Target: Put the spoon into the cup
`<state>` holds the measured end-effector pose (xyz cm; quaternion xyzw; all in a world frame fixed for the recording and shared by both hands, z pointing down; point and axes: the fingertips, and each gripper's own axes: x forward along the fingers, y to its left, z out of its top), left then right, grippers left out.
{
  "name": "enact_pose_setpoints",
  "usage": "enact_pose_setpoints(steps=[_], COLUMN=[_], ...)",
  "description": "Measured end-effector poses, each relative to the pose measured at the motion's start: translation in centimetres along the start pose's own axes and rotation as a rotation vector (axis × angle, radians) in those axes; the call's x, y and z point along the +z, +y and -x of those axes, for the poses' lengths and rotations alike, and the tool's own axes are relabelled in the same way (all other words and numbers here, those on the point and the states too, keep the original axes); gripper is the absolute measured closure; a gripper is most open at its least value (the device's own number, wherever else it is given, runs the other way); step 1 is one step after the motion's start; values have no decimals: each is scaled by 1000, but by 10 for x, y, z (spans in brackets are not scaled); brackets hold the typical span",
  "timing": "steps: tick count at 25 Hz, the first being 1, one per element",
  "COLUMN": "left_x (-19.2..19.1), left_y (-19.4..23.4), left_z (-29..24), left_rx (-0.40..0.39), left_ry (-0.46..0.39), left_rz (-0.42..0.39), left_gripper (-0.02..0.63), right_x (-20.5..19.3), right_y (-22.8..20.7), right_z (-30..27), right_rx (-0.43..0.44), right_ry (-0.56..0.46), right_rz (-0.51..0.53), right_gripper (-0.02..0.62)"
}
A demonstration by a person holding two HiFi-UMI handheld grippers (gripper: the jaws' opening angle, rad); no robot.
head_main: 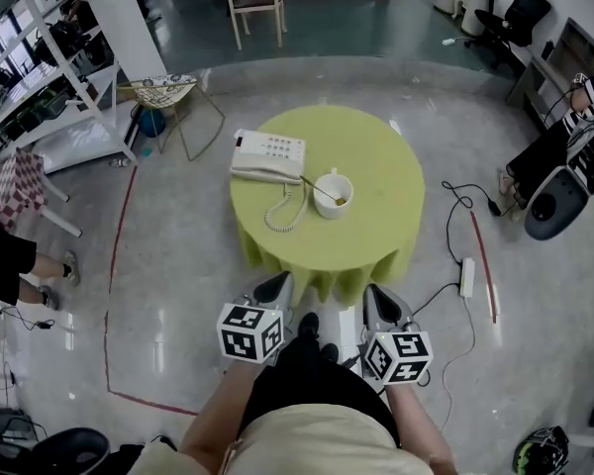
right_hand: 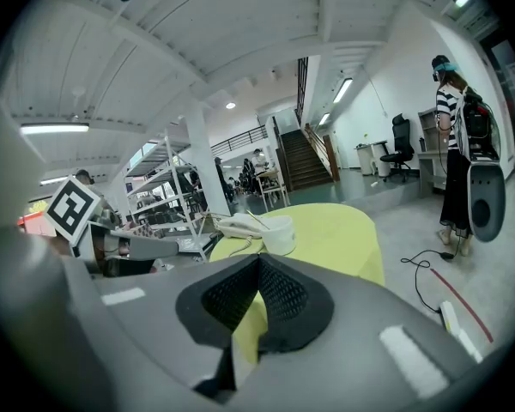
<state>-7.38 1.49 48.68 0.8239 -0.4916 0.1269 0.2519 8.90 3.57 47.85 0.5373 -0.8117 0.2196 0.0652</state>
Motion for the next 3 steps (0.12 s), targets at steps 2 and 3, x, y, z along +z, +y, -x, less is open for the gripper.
enact_pose_setpoints(steps=[2,3], left_x=[-2,-3], left_y=[-1,-1], left_z=[2,3], left_rx=[0,-1], left_ry=[-1,-1], left_rz=[3,4], left_gripper=[604,604], right_x=[-1,-2], right_y=[1,1], right_z=[2,3], right_rx=[2,2], right_ry=[1,2], right_rz=[1,2], right_gripper=[597,597])
